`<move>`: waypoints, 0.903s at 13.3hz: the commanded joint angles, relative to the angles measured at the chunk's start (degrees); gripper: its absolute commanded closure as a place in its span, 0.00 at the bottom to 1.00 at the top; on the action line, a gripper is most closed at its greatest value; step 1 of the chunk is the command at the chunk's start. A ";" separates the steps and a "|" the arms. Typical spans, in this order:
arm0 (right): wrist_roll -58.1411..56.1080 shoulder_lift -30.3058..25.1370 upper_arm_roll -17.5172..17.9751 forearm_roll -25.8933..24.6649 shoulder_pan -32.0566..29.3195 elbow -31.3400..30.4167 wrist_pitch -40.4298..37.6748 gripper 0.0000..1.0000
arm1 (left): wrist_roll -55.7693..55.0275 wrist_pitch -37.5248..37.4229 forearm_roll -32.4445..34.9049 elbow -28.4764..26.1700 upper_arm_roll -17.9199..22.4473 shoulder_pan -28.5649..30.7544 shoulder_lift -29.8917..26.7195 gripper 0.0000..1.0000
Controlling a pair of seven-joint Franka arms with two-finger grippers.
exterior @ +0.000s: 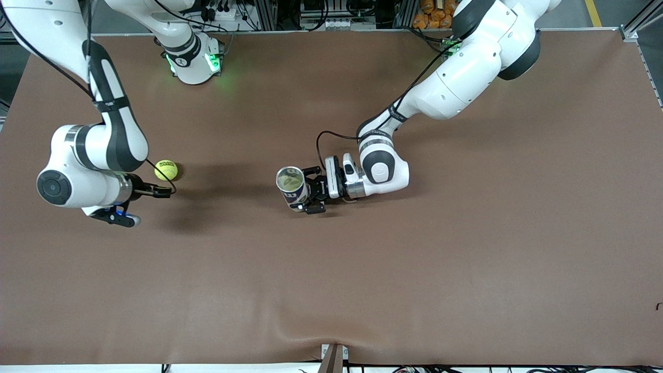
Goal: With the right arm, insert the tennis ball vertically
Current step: 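Grasp the second tennis ball with the right gripper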
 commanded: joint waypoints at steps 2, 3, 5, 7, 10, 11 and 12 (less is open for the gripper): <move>-0.88 -6.05 1.47 -0.46 -0.44 -12.12 5.66 0.00 | 4.23 1.32 -2.60 -0.43 -0.11 -0.30 -0.14 0.18; -0.88 -6.32 1.47 -0.46 -0.53 -13.00 5.75 0.00 | 4.14 1.32 -2.69 -0.43 -0.11 -0.30 -0.14 0.17; -0.97 -6.23 1.47 -0.46 -0.88 -13.89 5.66 0.00 | 4.66 1.32 -3.21 -0.52 -0.11 -0.47 -0.06 0.16; -1.06 -6.06 1.39 -0.46 -1.23 -14.33 5.66 0.00 | 4.93 1.32 -3.21 -0.52 -0.11 -0.56 0.20 0.17; -1.14 -5.53 1.39 -0.46 -1.49 -14.59 6.79 0.00 | 4.93 1.32 -3.30 -0.52 -0.11 -0.56 0.21 0.17; -1.23 -5.27 1.39 -0.46 -1.49 -14.68 7.32 0.00 | 4.93 1.32 -3.39 -0.43 -0.11 -0.56 0.29 0.17; -1.32 -4.83 1.30 -0.46 -1.58 -14.68 7.50 0.00 | 4.93 1.32 -3.39 -0.43 -0.11 -0.56 0.29 0.17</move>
